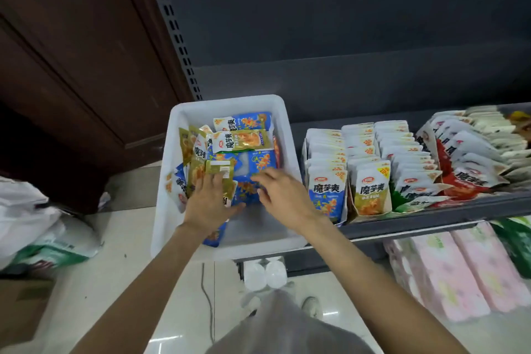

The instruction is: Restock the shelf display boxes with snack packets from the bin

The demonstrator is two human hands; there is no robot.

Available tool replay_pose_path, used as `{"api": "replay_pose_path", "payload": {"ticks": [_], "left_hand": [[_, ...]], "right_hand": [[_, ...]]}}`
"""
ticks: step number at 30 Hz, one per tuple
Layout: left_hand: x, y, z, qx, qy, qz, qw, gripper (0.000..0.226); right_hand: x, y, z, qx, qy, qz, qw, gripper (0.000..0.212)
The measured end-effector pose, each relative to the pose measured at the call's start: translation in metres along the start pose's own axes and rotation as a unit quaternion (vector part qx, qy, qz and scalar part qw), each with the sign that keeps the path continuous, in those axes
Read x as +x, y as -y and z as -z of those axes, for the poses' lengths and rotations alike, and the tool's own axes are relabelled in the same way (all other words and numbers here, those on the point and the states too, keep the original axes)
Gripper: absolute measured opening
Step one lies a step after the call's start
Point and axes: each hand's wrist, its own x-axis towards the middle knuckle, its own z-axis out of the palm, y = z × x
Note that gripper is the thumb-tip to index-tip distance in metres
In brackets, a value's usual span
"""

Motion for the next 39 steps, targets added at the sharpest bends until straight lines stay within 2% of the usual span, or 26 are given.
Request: {"api": "replay_pose_path", "payload": {"ticks": [2,4,8,10,13,15,17,19,21,23,25,27,29,32,34,37,39], "left_hand": [[0.001,0.003,-0.003,0.036,0.081,0.026,0.996,0.102],[-0.001,0.004,-0.005,0.056,0.108,0.038,0.992,0.099],[-0.001,0.012,-0.005,0.061,0.109,0.029,0.992,0.072],[-0.005,0.013,-0.002,0.054,0.081,0.012,0.995,0.057],[-0.013,0.013,0.008,0.039,-0.034,-0.008,0.999,0.029],[-0.017,0.016,0.019,-0.066,-0.143,-0.014,0.987,0.023],[-0.020,0.017,0.036,-0.193,-0.217,-0.027,0.956,0.020],[-0.022,0.016,0.055,-0.358,-0.174,-0.026,0.917,0.019],[-0.023,0.010,0.073,-0.473,-0.093,-0.017,0.876,0.023],[-0.024,0.004,0.083,-0.493,-0.052,-0.023,0.868,0.018],[-0.023,-0.004,0.088,-0.525,-0.024,-0.020,0.851,0.015],[-0.024,-0.015,0.088,-0.579,-0.003,-0.014,0.815,0.013],[-0.024,-0.030,0.087,-0.621,0.011,-0.008,0.784,0.017],[-0.023,-0.059,0.085,-0.607,0.017,-0.021,0.794,0.014],[-0.020,-0.087,0.082,-0.593,0.019,-0.053,0.804,0.011],[-0.012,-0.134,0.071,-0.529,0.012,-0.122,0.840,0.005],[-0.009,-0.163,0.061,-0.478,0.014,-0.170,0.862,0.003]], "right_hand": [[0.022,0.003,-0.019,-0.046,0.108,-0.022,0.993,0.041],[0.036,0.004,-0.033,-0.101,0.185,-0.053,0.976,0.047],[0.042,-0.001,-0.055,-0.099,0.278,-0.096,0.951,0.054],[0.040,0.000,-0.057,-0.083,0.282,-0.102,0.950,0.056],[0.038,0.007,-0.050,-0.014,0.180,-0.131,0.975,0.051],[0.036,0.013,-0.039,0.056,0.061,-0.125,0.989,0.059],[0.034,0.017,-0.024,0.123,-0.032,-0.073,0.989,0.068],[0.032,0.019,-0.003,0.151,-0.065,-0.029,0.986,0.068],[0.027,0.017,0.020,0.136,-0.073,-0.020,0.988,0.056],[0.021,0.013,0.041,0.096,-0.063,-0.027,0.993,0.033],[0.010,0.011,0.057,0.133,-0.006,-0.045,0.990,0.014],[-0.004,0.007,0.068,0.209,0.023,-0.062,0.976,0.006],[-0.020,-0.001,0.074,0.281,-0.012,-0.088,0.955,0.010],[-0.049,-0.016,0.080,0.359,-0.102,-0.144,0.916,0.015],[-0.070,-0.026,0.081,0.326,-0.170,-0.179,0.913,0.016],[-0.099,-0.045,0.078,0.095,-0.266,-0.225,0.932,0.007],[-0.115,-0.060,0.074,-0.017,-0.309,-0.254,0.916,0.010]]}}
